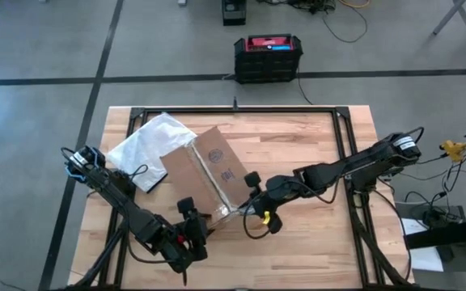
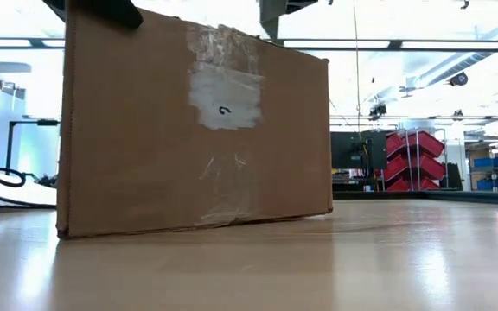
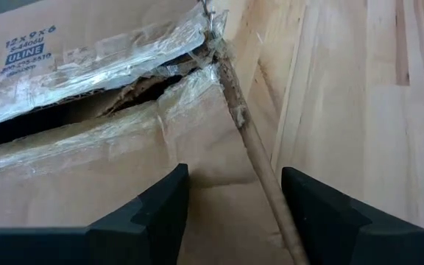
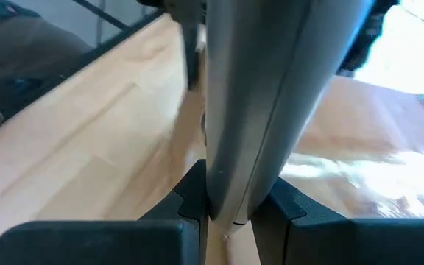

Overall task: Unpack boxes
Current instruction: Open the cardboard box using knife

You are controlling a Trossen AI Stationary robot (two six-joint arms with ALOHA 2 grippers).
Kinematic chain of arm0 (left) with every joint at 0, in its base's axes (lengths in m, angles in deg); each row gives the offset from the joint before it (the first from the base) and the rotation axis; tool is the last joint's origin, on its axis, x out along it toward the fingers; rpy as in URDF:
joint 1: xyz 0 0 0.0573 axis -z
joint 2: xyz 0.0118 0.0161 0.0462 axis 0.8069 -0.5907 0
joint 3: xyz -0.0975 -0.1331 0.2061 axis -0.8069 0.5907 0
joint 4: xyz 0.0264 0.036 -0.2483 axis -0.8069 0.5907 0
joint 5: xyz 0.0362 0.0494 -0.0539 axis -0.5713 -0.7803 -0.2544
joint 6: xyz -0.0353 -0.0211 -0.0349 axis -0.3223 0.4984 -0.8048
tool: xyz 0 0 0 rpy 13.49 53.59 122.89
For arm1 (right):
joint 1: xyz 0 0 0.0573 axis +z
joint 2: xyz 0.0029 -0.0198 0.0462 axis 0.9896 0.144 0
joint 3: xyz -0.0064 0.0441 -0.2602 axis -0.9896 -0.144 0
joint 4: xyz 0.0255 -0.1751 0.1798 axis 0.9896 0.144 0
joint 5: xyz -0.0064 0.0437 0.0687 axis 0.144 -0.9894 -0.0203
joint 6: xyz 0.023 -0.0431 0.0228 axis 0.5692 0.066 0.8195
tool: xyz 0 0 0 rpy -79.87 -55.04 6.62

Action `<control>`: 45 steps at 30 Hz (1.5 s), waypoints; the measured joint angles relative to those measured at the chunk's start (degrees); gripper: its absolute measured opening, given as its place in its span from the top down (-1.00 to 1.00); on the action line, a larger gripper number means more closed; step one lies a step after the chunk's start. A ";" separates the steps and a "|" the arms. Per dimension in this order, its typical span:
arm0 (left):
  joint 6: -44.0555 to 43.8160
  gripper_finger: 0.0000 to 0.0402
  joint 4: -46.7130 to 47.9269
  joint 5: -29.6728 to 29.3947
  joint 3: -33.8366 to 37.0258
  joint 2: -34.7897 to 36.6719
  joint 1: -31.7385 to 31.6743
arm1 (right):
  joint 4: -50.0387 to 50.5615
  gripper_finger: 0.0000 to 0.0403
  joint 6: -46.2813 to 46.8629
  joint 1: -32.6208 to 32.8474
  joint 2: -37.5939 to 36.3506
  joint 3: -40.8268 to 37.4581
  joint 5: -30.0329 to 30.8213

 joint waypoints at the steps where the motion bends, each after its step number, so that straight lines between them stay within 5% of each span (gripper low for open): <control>1: 0.03 0.02 0.17 0.11 0.00 0.04 0.03 | 0.30 0.76 0.12 -0.02 -0.64 0.00 0.29; 12: 8.45 0.02 0.52 -0.16 -4.82 2.11 -0.39 | 4.45 0.76 5.59 0.06 -6.35 0.00 0.81; 18: 15.59 0.09 2.34 -2.79 -5.27 10.05 -7.45 | 7.95 0.76 11.38 2.64 -7.40 0.00 0.43; 25: 14.17 0.20 21.11 3.33 -2.94 19.92 -26.66 | 11.06 0.76 17.48 6.31 -7.40 -2.59 0.43; 36: 25.55 0.29 27.55 28.32 0.15 23.11 -78.87 | 10.31 0.76 24.03 4.46 -7.32 -7.44 3.92; 40: 30.23 0.28 29.13 36.26 5.02 21.07 -84.26 | 8.77 0.76 27.05 5.21 -6.51 -8.26 3.98; 45: 31.42 0.31 31.03 38.51 10.84 20.79 -80.53 | 6.08 0.76 28.18 5.64 -3.48 -8.35 3.96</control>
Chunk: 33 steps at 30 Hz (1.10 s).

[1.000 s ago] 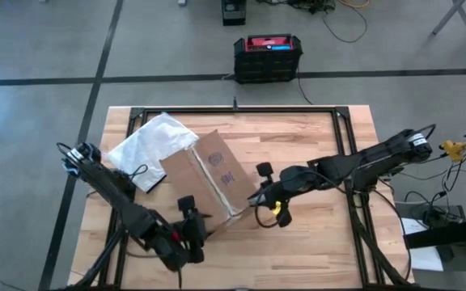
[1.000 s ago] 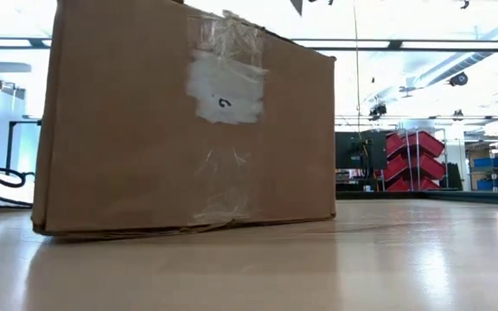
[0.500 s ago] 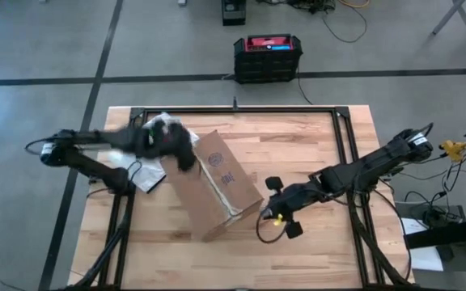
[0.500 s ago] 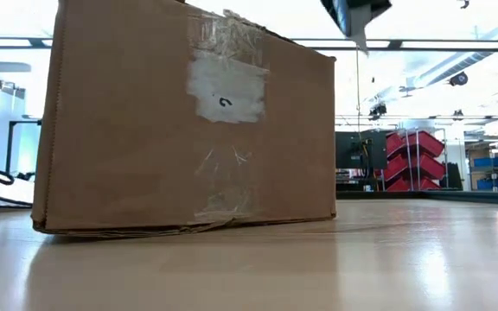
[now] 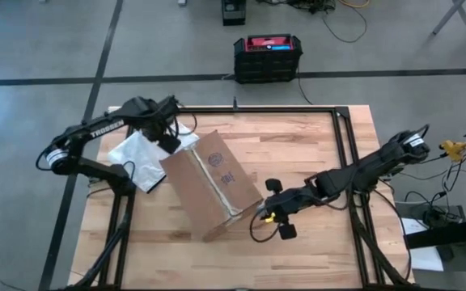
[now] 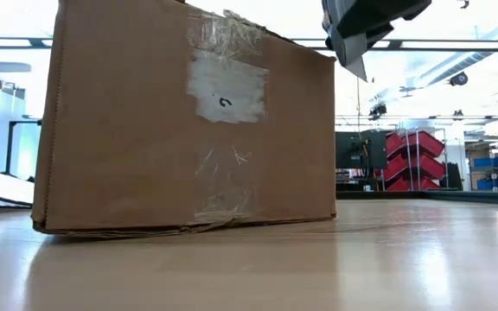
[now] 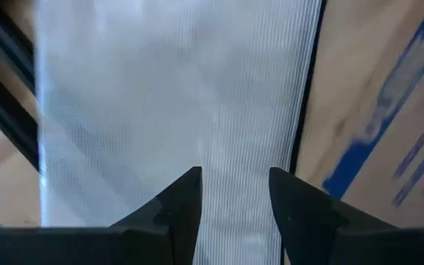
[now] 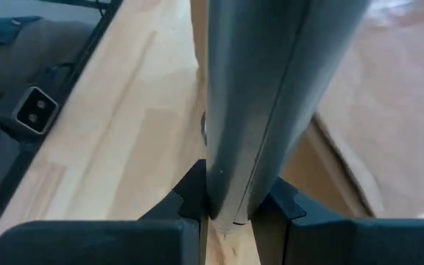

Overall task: Unpack boxes
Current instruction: Open the cardboard box using knife

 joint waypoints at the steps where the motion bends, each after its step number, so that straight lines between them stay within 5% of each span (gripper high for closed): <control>1: -0.28 0.31 0.14 0.70 0.93 0.26 1.39 | -0.65 0.76 0.01 -0.28 0.75 0.00 0.34; 13: -13.70 0.39 -2.28 3.54 3.20 4.24 29.45 | 5.28 0.76 -6.59 -9.71 -2.87 -0.24 4.20; 16: -16.41 0.40 -4.73 7.48 3.20 3.55 37.40 | 14.30 0.76 -8.92 -13.61 -5.29 -0.24 13.83; 20: -19.25 0.40 -22.31 8.13 3.02 1.58 45.95 | 18.16 0.76 -5.97 -15.94 -10.49 0.94 29.05; 25: -17.71 0.37 -36.47 10.24 2.89 0.67 49.78 | 26.26 0.76 -1.51 -13.57 -20.02 1.07 28.03; 33: -17.15 0.40 -30.89 9.19 1.51 1.43 49.93 | 35.75 0.76 5.50 -10.43 -27.69 0.70 26.65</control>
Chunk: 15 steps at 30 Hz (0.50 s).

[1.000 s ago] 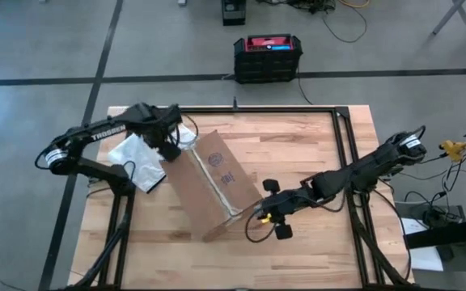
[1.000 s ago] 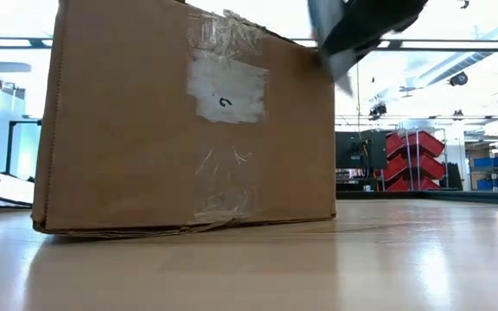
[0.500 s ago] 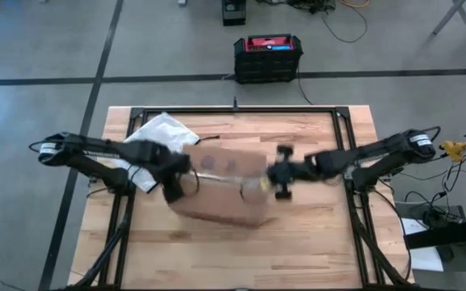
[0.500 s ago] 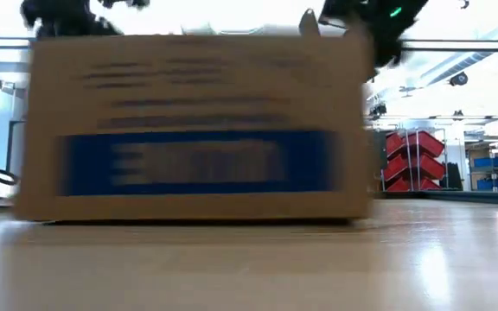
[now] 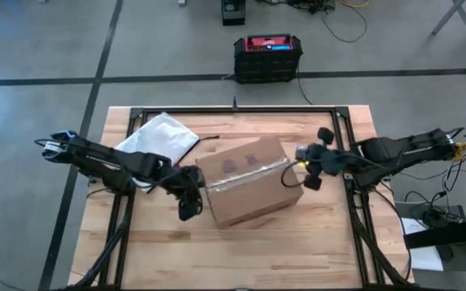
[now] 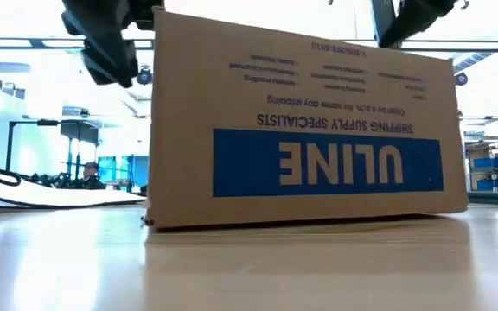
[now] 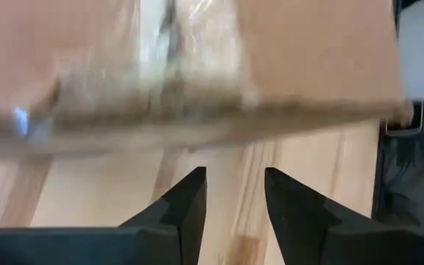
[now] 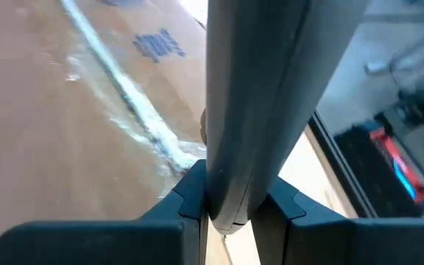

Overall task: Unpack boxes
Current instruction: Open the cardboard box using knife

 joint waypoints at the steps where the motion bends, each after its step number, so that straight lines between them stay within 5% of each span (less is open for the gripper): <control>1: -0.18 0.40 2.23 -0.17 -0.37 0.11 -0.02 | 0.74 0.76 0.80 -0.07 -0.32 -0.09 0.15; 8: 1.23 0.40 11.05 -16.81 -3.85 2.23 -3.98 | -3.45 0.76 2.13 4.27 2.08 -0.83 -15.90; 15: 12.27 0.40 8.93 -20.55 -4.30 2.13 -20.67 | -4.93 0.76 9.60 13.29 6.36 -0.72 -22.16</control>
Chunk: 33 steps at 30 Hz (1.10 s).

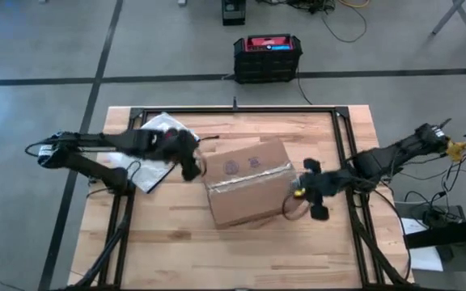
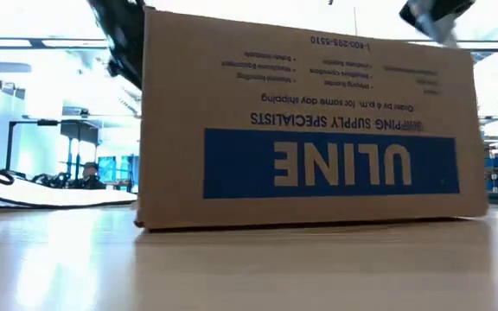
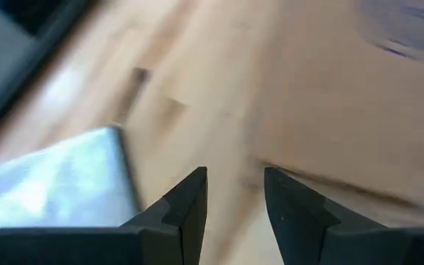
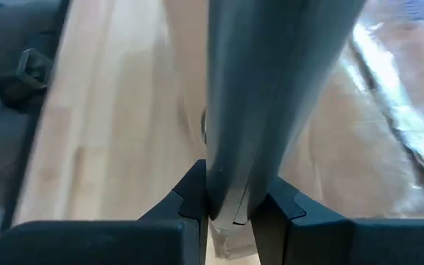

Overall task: Unpack boxes
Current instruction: Open the cardboard box using knife

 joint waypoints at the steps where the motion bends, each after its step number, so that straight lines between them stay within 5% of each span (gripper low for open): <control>1: 1.80 0.40 -1.17 0.26 0.61 -0.82 -2.47 | 0.07 0.76 1.13 1.03 0.69 0.00 -0.78; 7: 12.48 0.41 -11.99 8.59 2.62 -7.40 -10.09 | 0.07 0.76 1.12 2.68 2.53 0.29 -0.67; 16: 17.07 0.41 -14.37 16.09 2.67 -10.98 -6.76 | 3.36 0.76 -6.81 1.93 -2.30 7.39 9.89; 25: 14.72 0.41 -14.04 19.36 6.53 -8.42 1.40 | 3.58 0.76 8.14 7.36 1.32 4.55 -2.25; 33: 5.03 0.41 -30.45 19.21 14.96 -6.93 11.96 | 3.94 0.76 18.55 11.28 11.96 2.47 -2.62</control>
